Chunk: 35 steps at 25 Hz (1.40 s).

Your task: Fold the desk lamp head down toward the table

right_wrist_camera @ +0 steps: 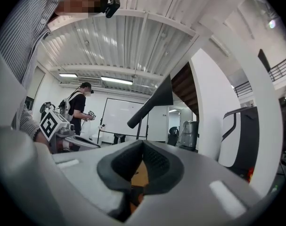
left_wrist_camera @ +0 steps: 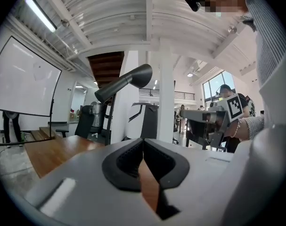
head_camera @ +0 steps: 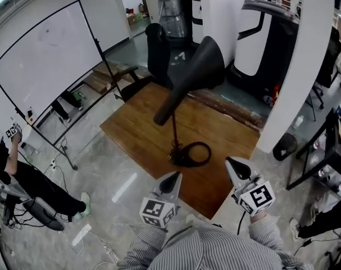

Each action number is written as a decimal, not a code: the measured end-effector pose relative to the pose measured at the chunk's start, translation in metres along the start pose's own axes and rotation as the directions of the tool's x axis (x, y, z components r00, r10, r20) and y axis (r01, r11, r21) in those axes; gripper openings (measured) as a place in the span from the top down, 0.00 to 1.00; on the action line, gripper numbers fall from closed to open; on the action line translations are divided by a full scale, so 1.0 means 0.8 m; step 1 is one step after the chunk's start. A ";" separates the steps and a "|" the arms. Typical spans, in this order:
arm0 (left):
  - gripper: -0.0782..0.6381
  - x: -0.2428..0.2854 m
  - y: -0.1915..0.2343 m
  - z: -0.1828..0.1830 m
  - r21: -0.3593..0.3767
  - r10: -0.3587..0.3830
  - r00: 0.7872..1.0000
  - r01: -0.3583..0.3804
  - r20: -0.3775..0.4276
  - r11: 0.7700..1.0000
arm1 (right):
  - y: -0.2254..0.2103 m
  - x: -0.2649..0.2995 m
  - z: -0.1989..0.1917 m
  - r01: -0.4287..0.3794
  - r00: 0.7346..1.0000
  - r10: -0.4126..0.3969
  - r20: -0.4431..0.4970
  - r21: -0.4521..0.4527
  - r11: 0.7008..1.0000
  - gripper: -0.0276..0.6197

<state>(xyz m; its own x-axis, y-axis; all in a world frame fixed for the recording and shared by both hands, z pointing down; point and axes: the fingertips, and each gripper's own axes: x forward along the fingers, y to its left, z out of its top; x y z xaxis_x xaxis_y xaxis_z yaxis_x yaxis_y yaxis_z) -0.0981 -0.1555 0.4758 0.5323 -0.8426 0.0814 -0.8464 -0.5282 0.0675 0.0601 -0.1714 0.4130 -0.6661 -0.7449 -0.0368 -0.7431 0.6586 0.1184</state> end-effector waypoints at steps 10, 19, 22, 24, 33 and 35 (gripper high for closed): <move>0.73 0.107 0.088 -0.004 0.022 -0.012 0.998 0.014 -0.059 1.000 | -0.056 0.121 0.061 0.021 1.000 -0.018 0.017 -0.183 0.983 0.93; 0.54 0.168 0.123 -0.032 0.028 0.071 0.988 -0.068 -0.134 0.997 | -0.127 0.167 0.127 0.059 0.997 -0.042 0.060 -0.322 0.945 0.80; 0.51 0.184 0.119 -0.045 0.046 0.054 0.986 -0.047 -0.161 0.998 | -0.138 0.174 0.142 0.051 0.997 -0.025 0.076 -0.367 0.929 0.79; 0.51 0.193 0.125 -0.049 0.048 0.059 0.985 -0.052 -0.163 0.997 | -0.136 0.184 0.152 0.024 0.996 0.009 0.084 -0.377 0.926 0.79; 0.71 0.211 0.151 -0.043 0.038 0.155 0.974 -0.151 -0.163 0.988 | -0.124 0.189 0.160 0.043 0.991 0.017 0.134 -0.434 0.900 0.82; 0.82 0.208 0.158 -0.042 0.030 0.164 0.973 -0.161 -0.160 0.986 | -0.124 0.188 0.159 0.053 0.991 0.006 0.136 -0.427 0.903 0.82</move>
<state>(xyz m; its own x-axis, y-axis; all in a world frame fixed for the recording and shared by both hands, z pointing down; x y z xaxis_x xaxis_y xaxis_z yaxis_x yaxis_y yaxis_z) -0.1156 -0.3589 0.5315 0.3814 -0.8902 0.2493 -0.9213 -0.3881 0.0235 0.0257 -0.3349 0.2695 -0.6730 -0.7196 -0.1711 -0.6790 0.5093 0.5288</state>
